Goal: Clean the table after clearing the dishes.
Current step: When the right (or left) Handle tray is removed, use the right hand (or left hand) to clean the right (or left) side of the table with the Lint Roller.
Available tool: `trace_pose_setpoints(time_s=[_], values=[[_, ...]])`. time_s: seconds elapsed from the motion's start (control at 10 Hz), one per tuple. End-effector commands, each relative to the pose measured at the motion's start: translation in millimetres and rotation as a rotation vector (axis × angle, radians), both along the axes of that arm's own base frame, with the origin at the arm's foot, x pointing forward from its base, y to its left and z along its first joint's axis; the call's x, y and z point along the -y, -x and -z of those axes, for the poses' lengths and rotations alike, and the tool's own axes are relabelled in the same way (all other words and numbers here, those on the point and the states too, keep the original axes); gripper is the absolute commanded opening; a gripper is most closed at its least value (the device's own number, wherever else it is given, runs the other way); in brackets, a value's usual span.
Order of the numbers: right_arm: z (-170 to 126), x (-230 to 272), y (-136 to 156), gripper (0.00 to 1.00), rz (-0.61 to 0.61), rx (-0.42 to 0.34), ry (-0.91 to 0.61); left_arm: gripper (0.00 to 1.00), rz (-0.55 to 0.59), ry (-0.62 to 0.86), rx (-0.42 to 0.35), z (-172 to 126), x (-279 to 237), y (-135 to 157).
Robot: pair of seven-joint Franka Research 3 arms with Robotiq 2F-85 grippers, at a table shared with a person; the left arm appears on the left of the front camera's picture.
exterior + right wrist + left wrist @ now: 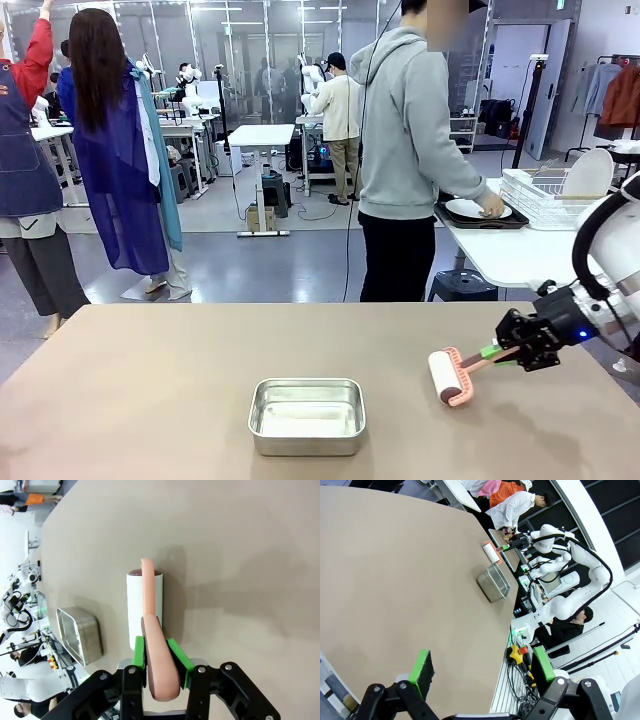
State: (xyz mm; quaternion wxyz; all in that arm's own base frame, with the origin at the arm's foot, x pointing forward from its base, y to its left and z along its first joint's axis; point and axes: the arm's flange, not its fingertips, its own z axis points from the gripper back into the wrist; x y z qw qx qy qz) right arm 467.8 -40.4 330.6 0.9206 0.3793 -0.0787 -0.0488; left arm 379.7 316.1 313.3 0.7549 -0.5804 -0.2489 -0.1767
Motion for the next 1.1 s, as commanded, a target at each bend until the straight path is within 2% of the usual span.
trace_pose_setpoints(time_s=[0.0, 0.4, 0.6, 1.0], values=[[-4.3, 25.9, 6.7, 0.23, 0.013, -0.031, 0.099, 1.00, -0.005, -0.003, -0.007, -4.4, 3.3, 5.4], [-17.7, 66.2, 21.8, 0.23, 0.044, -0.066, 0.277, 1.00, -0.005, -0.003, -0.007, -4.4, 3.3, 5.4], [-27.6, 74.4, 28.2, 0.23, 0.111, -0.058, 0.330, 1.00, -0.005, -0.003, -0.007, -4.4, 3.3, 5.4], [-85.9, 77.5, 40.6, 0.23, 0.178, -0.011, 0.436, 1.00, -0.005, -0.003, -0.007, -4.4, 3.3, 5.4]])
